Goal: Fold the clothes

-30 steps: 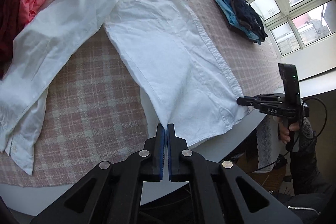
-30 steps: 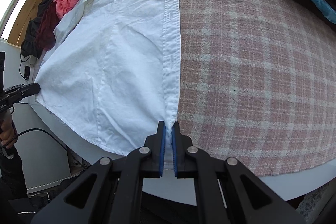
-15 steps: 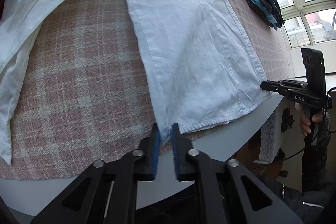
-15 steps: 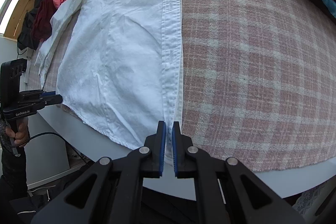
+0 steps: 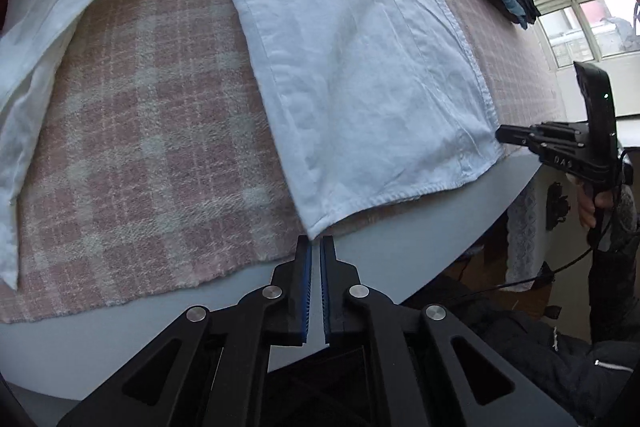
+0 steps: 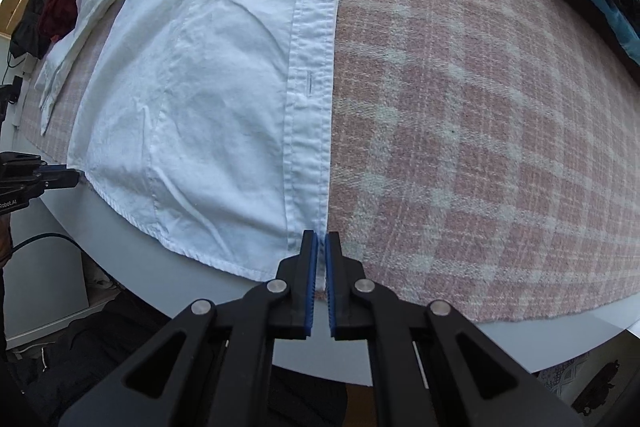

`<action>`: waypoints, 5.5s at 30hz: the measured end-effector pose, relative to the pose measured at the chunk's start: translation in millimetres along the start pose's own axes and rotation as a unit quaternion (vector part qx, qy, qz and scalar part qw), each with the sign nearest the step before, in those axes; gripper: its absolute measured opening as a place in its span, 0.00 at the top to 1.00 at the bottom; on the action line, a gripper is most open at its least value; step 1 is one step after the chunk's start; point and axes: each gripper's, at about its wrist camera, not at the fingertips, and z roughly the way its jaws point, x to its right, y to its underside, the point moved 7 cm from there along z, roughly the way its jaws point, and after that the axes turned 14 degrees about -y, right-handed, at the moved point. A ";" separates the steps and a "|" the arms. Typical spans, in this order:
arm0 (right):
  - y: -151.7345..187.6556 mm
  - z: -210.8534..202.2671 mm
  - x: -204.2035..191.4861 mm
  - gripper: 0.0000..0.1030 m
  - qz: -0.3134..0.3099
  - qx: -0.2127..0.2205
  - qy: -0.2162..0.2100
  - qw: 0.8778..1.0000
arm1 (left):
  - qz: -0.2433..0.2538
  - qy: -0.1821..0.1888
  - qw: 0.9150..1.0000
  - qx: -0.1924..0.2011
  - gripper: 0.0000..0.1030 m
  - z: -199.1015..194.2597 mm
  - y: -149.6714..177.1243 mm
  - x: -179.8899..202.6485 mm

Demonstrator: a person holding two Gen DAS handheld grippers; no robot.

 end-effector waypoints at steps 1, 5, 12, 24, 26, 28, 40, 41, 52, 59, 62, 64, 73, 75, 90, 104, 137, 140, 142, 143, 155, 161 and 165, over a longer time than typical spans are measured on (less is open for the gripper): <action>0.7 -5.9 -1.5 0.95 -0.005 -0.002 0.007 1.000 | 0.004 -0.011 1.000 0.016 0.98 -10.2 -8.0 -2.8; -15.2 -41.2 -11.8 0.95 -0.012 0.054 0.008 0.998 | 0.019 -0.057 0.995 0.079 0.97 -51.9 -40.4 -13.8; -78.5 -17.6 -53.2 0.95 -0.042 0.116 -0.048 0.991 | 0.022 -0.033 0.992 0.117 0.95 -21.3 -132.6 14.7; -59.2 -3.5 -56.9 0.96 -0.044 0.101 -0.027 0.994 | 0.052 -0.084 0.984 0.145 0.92 -25.4 -131.0 16.6; -69.8 0.6 -68.4 0.96 -0.048 0.114 -0.046 0.991 | 0.075 -0.053 0.986 0.139 0.92 -13.2 -139.8 44.2; -77.3 8.9 -77.6 0.96 -0.049 0.118 -0.062 0.990 | 0.098 -0.025 0.986 0.132 0.89 -1.0 -148.2 71.2; -21.2 -15.0 -70.0 0.96 -0.024 0.044 -0.071 0.996 | 0.112 -0.027 0.992 0.046 0.92 -2.3 -65.8 24.0; -30.8 -35.8 -71.1 0.96 -0.025 0.062 -0.073 0.995 | 0.099 -0.026 0.993 0.060 0.92 -23.3 -75.6 12.9; -238.2 -210.0 -104.1 0.96 -0.105 0.243 -0.124 0.956 | -0.014 -0.078 0.969 0.233 0.92 -210.1 -257.4 -87.6; -325.1 -121.2 -43.0 0.96 -0.065 0.205 -0.102 0.971 | 0.003 -0.055 0.986 0.157 0.92 -99.6 -304.8 -41.4; -345.4 -62.9 -22.4 0.96 -0.039 0.165 -0.112 0.979 | 0.027 -0.056 0.990 0.123 0.92 -52.7 -328.7 -28.0; -356.4 -35.1 -18.2 0.96 -0.037 0.146 -0.118 0.982 | 0.034 -0.052 0.992 0.107 0.92 -28.0 -347.8 -30.3; -400.9 -23.8 -6.7 0.98 -0.071 0.125 -0.059 0.988 | -0.032 -0.104 0.985 0.131 0.87 -31.9 -375.1 -135.1; -421.8 -39.3 -34.8 0.95 -0.111 0.138 -0.064 0.982 | -0.020 -0.136 0.978 0.154 0.79 -44.5 -377.3 -145.0; -501.5 21.9 -90.2 0.94 -0.137 0.077 -0.061 0.986 | -0.003 -0.133 0.983 0.125 1.00 -5.8 -388.2 -157.3; -517.0 -15.9 -87.6 0.70 -0.083 0.108 -0.085 0.987 | 0.039 -0.138 0.978 0.149 0.74 -26.5 -380.2 -131.4; -542.1 24.9 -54.5 0.96 0.083 0.147 -0.123 0.978 | 0.074 -0.168 0.972 0.146 0.75 -7.1 -359.6 -108.3; -541.4 29.0 -61.5 0.92 0.066 0.128 -0.124 0.982 | 0.060 -0.179 0.971 0.149 0.75 -9.9 -360.0 -113.6; -536.3 13.4 -67.4 0.91 0.043 0.142 -0.130 0.980 | 0.056 -0.200 0.966 0.157 0.75 -19.2 -359.3 -117.3; -530.4 2.1 -70.1 0.90 0.027 0.149 -0.132 0.980 | 0.054 -0.207 0.963 0.163 0.75 -26.3 -358.9 -117.8; -468.9 -12.5 11.5 0.90 0.025 0.140 -0.100 0.985 | 0.092 -0.107 0.970 0.198 0.77 -19.4 -419.0 -37.2; -475.2 -3.5 10.4 0.93 -0.012 0.129 -0.003 0.992 | 0.092 -0.242 0.947 0.187 0.69 -8.3 -425.9 -61.3; -473.3 -20.7 9.7 0.91 -0.021 0.151 0.006 0.988 | 0.066 -0.224 0.951 0.201 0.72 -37.6 -416.7 -72.8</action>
